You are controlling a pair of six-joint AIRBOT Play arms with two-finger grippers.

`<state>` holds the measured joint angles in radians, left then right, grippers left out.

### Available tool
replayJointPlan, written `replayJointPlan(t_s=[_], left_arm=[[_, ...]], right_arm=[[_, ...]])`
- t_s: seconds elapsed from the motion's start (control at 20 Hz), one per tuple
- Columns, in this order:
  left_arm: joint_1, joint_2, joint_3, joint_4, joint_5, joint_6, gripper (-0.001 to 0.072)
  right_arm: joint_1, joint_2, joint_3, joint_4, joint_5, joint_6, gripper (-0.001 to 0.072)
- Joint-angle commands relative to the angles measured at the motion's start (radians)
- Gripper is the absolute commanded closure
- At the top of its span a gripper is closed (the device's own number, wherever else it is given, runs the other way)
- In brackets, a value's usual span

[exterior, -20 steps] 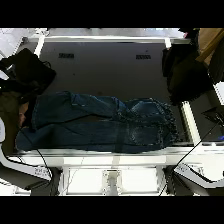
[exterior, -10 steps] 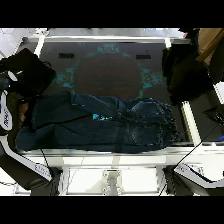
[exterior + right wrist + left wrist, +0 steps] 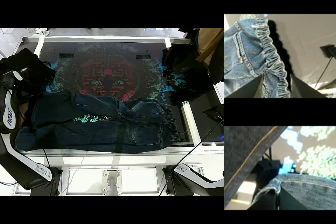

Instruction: Fold the clothes and pants, and hang the long-sleeved shirts on hangers.

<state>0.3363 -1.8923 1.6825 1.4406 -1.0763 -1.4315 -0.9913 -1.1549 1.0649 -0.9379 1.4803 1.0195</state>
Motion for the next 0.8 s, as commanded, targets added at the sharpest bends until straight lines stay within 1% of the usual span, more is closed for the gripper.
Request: replayJointPlan(t_s=[0.0,0.05,0.15,0.2,0.25,0.3,0.35,0.4,0.45,0.55,0.65,0.75], left_arm=[[-0.021,0.026,0.111,-0.013,0.030,0.006,0.0688],[-0.030,0.047,0.170,-0.013,0.058,0.006,0.0688],[-0.048,0.125,0.253,-0.013,0.163,0.007,0.0688],[-0.058,0.183,0.259,-0.005,0.224,0.019,0.0688],[-0.065,0.235,0.259,0.008,0.250,0.054,0.0689],[-0.068,0.284,0.255,0.027,0.232,0.081,0.0689],[-0.068,0.326,0.237,0.029,0.183,0.099,0.0689],[-0.062,0.367,0.195,0.029,0.116,0.138,0.0689],[-0.052,0.406,0.123,0.032,0.060,0.168,0.0689],[-0.025,0.478,-0.084,0.063,0.006,0.183,0.0689],[0.005,0.547,-0.351,0.105,0.026,0.183,0.0689],[0.032,0.606,-0.624,0.143,0.100,0.183,0.0689]], right_arm=[[0.001,0.000,0.000,0.000,0.000,0.001,0.0328],[0.001,-0.001,0.000,0.000,0.000,0.001,0.0328],[0.001,0.000,0.000,0.000,0.007,0.002,0.0328],[0.001,0.000,0.000,-0.001,0.022,0.010,0.0328],[0.001,0.000,0.000,-0.001,0.032,0.011,0.0329],[0.001,0.000,0.000,-0.001,0.051,0.011,0.0328],[0.001,0.000,0.000,-0.003,0.061,0.010,0.0328],[0.001,0.000,0.000,-0.007,0.067,0.010,0.0328],[0.001,0.000,0.000,-0.007,0.071,0.010,0.0328],[0.001,0.000,0.000,-0.007,0.073,0.010,0.0328],[0.001,0.000,0.000,-0.007,0.072,0.009,0.0329],[0.001,0.000,0.000,-0.007,0.072,0.008,0.0328]])
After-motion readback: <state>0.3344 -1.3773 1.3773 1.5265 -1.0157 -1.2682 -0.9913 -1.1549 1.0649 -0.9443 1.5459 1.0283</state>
